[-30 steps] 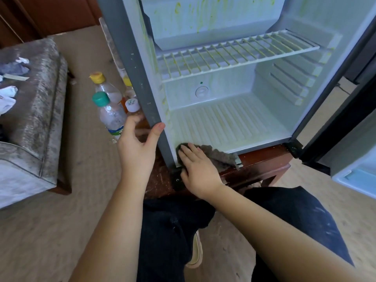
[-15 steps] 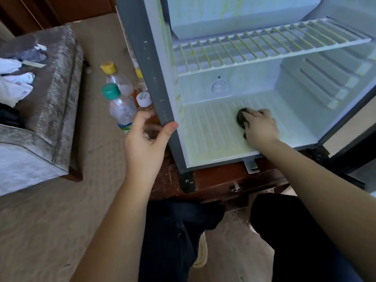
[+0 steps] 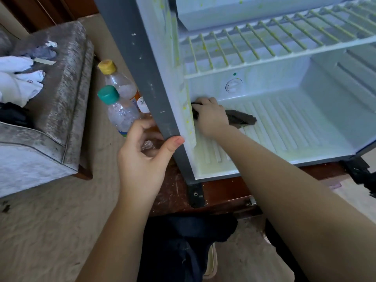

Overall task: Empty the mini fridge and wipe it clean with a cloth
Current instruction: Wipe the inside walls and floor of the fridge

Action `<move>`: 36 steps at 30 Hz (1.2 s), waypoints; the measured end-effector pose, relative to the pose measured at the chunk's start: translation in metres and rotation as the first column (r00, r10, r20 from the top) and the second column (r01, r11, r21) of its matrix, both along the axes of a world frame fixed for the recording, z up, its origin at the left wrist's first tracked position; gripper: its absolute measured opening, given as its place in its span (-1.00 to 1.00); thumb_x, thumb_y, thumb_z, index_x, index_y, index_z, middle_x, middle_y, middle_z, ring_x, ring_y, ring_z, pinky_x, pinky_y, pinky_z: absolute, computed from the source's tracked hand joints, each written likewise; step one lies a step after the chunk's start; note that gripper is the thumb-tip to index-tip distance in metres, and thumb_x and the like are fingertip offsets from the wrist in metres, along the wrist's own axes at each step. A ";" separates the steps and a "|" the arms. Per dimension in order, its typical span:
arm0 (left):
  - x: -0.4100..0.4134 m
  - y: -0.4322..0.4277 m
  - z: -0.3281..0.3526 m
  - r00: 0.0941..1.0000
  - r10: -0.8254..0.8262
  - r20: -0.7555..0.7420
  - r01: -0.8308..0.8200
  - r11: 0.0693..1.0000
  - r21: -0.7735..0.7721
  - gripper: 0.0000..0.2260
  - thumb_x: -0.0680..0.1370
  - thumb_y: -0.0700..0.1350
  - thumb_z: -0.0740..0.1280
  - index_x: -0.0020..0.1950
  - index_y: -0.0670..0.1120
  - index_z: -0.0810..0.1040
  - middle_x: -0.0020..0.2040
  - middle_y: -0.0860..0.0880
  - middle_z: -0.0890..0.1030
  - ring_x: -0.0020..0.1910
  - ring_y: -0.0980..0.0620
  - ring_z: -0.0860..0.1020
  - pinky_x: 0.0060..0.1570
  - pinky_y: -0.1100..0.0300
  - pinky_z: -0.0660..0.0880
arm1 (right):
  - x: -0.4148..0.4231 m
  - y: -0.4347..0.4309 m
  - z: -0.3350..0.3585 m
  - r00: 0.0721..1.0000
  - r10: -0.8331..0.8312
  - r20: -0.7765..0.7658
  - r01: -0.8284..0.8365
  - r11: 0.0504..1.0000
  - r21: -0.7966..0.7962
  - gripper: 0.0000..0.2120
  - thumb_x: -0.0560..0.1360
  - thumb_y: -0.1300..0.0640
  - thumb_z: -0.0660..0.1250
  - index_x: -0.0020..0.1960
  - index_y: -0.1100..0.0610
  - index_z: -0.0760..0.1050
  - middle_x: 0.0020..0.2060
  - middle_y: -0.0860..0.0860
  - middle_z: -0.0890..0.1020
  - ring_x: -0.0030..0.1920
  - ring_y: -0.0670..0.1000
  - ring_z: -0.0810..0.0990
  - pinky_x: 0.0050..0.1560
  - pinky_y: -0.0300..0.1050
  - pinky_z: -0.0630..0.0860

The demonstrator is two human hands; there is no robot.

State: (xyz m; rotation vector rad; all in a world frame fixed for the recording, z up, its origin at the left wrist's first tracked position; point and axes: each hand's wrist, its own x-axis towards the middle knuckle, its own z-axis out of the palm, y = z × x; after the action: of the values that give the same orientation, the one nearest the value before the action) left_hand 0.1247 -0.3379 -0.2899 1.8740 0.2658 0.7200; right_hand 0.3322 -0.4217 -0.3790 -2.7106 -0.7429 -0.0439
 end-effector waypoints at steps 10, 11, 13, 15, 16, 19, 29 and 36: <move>-0.002 -0.007 0.004 0.999 0.041 -0.002 -0.041 0.999 0.031 -0.57 0.33 0.17 0.41 0.06 -0.07 0.52 -0.13 0.12 0.64 -0.15 0.25 0.58 -0.17 0.31 0.49 | -0.066 -0.042 0.003 0.985 0.172 -0.025 -0.170 0.983 0.069 -0.53 0.45 0.30 0.23 0.32 0.07 0.50 0.26 0.01 0.52 0.23 0.14 0.39 0.16 0.01 0.39; -0.003 -0.009 0.004 0.999 0.048 -0.003 -0.048 0.998 0.028 -0.57 0.34 0.18 0.41 0.06 -0.06 0.52 -0.14 0.13 0.63 -0.15 0.24 0.58 -0.16 0.29 0.49 | -0.084 -0.052 0.001 0.979 0.201 -0.005 -0.200 0.975 0.100 -0.54 0.42 0.33 0.24 0.29 0.09 0.53 0.23 0.03 0.55 0.20 0.16 0.43 0.16 0.05 0.41; -0.004 -0.013 0.005 0.998 0.065 -0.007 -0.065 0.997 0.038 -0.59 0.37 0.18 0.42 0.06 -0.06 0.51 -0.14 0.15 0.62 -0.17 0.25 0.58 -0.16 0.35 0.48 | -0.113 -0.071 -0.004 0.967 0.252 0.022 -0.252 0.951 0.178 -0.55 0.36 0.38 0.26 0.21 0.14 0.59 0.17 0.06 0.61 0.15 0.19 0.49 0.15 0.11 0.45; -0.007 -0.020 0.006 0.995 0.094 -0.018 -0.093 0.994 0.053 -0.69 0.44 0.08 0.46 0.05 -0.04 0.49 -0.15 0.20 0.59 -0.20 0.33 0.56 -0.19 0.47 0.42 | -0.132 -0.084 -0.005 0.959 0.284 0.024 -0.282 0.935 0.213 -0.56 0.34 0.41 0.27 0.17 0.16 0.62 0.13 0.07 0.63 0.12 0.20 0.53 0.15 0.11 0.47; -0.009 -0.024 0.006 0.994 0.109 -0.019 -0.108 0.993 0.055 -0.76 0.49 0.00 0.46 0.05 -0.04 0.48 -0.15 0.23 0.56 -0.21 0.38 0.55 -0.20 0.52 0.39 | -0.139 -0.088 -0.004 0.957 0.291 0.013 -0.287 0.934 0.214 -0.55 0.34 0.42 0.27 0.16 0.16 0.62 0.13 0.07 0.64 0.13 0.19 0.53 0.16 0.10 0.47; -0.017 -0.033 0.003 0.989 0.147 -0.012 -0.146 0.987 0.068 -0.85 0.53 -0.09 0.41 0.02 -0.04 0.48 -0.13 0.22 0.55 -0.21 0.46 0.53 -0.19 0.57 0.36 | -0.150 -0.101 0.003 0.962 0.271 -0.020 -0.262 0.946 0.192 -0.54 0.39 0.42 0.23 0.22 0.13 0.60 0.19 0.05 0.61 0.21 0.15 0.48 0.24 0.07 0.41; -0.015 -0.037 0.001 0.989 0.144 -0.032 -0.144 0.990 -0.001 -0.85 0.55 -0.16 0.39 0.07 -0.11 0.47 -0.09 0.16 0.54 -0.18 0.53 0.50 -0.16 0.58 0.38 | -0.088 -0.175 0.018 0.952 -0.303 -0.042 0.303 0.915 0.265 -0.74 0.52 0.31 0.27 0.19 0.21 0.54 0.26 0.14 0.42 -0.01 0.25 0.58 -0.02 0.02 0.54; -0.013 -0.032 0.004 0.995 0.100 -0.023 -0.101 0.994 -0.043 -0.75 0.52 -0.21 0.43 -0.08 0.11 0.43 -0.11 0.27 0.54 -0.16 0.48 0.53 -0.12 0.52 0.41 | -0.067 -0.158 0.000 0.989 -0.145 -0.038 0.140 0.984 -0.107 -0.47 0.65 -0.01 0.05 0.56 0.13 0.08 0.56 0.06 0.06 0.55 0.08 -0.02 0.52 -0.03 -0.10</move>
State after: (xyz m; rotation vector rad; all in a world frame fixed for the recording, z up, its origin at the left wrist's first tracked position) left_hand 0.1119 -0.3696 -0.2863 1.8372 0.3890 0.7568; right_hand 0.2649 -0.5793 -0.3791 -2.8492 -0.5510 0.0240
